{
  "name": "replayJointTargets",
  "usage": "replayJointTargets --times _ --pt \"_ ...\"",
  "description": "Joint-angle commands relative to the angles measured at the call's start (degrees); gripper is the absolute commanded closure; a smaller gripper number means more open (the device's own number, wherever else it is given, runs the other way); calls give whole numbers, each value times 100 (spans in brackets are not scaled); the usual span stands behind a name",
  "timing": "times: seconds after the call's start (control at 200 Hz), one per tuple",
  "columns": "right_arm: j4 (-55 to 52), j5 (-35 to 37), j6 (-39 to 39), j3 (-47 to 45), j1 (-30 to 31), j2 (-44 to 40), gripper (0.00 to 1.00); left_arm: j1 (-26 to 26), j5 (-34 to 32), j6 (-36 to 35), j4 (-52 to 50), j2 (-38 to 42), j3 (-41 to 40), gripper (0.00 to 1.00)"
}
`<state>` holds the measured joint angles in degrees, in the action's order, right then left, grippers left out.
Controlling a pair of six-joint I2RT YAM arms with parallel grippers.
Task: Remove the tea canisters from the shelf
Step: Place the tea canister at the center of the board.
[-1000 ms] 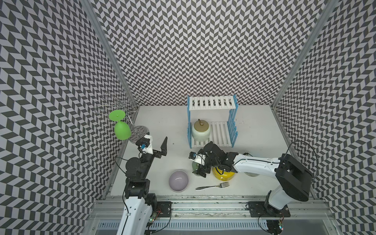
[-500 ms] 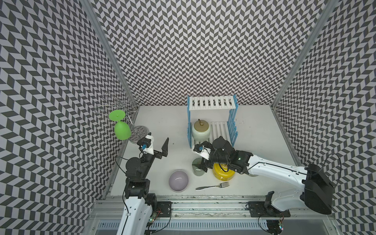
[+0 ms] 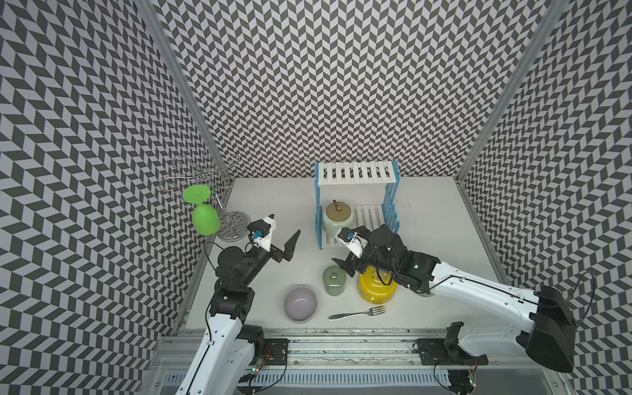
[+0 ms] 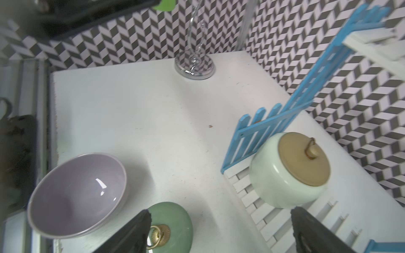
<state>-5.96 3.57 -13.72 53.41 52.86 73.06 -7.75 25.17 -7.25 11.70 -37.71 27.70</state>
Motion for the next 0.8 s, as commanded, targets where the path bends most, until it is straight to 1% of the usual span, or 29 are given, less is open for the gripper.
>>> replayJointTargets --times 0.0,0.12,0.22,0.356,0.471,0.566,0.691,0.796 --pt "111 615 468 -52 -219 -270 0 -132 199 -63 -63 -322 265 1" --pt "-3 668 659 -139 -471 -559 0 -336 234 -369 -91 -678 506 0" --pt "-7 877 745 -287 -553 -900 0 -502 249 -575 -174 -940 745 1" --pt "244 1141 793 -653 -701 -1439 0 -754 352 -876 -230 -1296 993 0" --pt "176 1311 888 -819 -883 -1888 0 -941 399 -763 -212 -1631 1229 0" --pt "143 1422 824 -999 -1035 -2213 0 -1119 402 -803 -212 -1957 1446 1" --pt "-10 1771 717 -1109 -1050 -2566 0 -1282 392 -852 -254 -2472 1806 1" --pt "133 1926 548 -1409 -1057 -2933 0 -1445 376 -990 -280 -2969 2107 2"
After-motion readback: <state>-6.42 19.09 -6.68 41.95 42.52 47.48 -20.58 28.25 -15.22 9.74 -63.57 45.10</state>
